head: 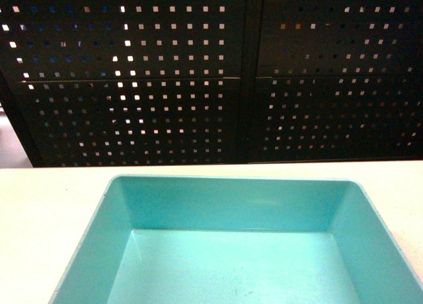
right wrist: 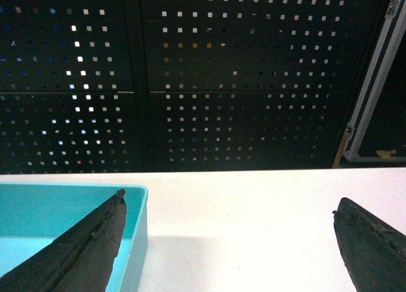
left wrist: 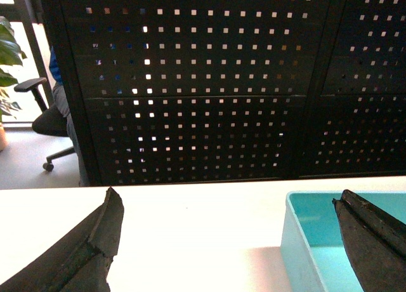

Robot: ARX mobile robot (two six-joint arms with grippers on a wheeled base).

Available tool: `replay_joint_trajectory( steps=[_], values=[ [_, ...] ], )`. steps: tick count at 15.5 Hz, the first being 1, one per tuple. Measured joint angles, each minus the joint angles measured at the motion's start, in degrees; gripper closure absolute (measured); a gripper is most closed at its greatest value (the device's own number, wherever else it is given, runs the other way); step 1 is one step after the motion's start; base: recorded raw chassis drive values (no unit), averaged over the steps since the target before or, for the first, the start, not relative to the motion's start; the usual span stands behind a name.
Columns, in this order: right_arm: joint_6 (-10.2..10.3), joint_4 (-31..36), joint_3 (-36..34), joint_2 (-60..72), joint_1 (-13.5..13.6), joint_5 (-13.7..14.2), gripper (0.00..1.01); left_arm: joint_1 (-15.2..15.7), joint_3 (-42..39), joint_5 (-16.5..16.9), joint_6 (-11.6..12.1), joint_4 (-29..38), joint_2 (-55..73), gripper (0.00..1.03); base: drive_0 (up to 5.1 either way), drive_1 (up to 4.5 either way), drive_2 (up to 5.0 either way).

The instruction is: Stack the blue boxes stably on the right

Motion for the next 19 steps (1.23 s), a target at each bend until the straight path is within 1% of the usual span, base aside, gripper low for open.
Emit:
replay_joint_trajectory(
  steps=[19],
  values=[
    [0.00,-0.02,0.00,0.00,0.00,0.00,0.03,0.00,0.00,0.00,0.00,0.00,0.00,0.05,0.0,0.00,0.0]
  ],
)
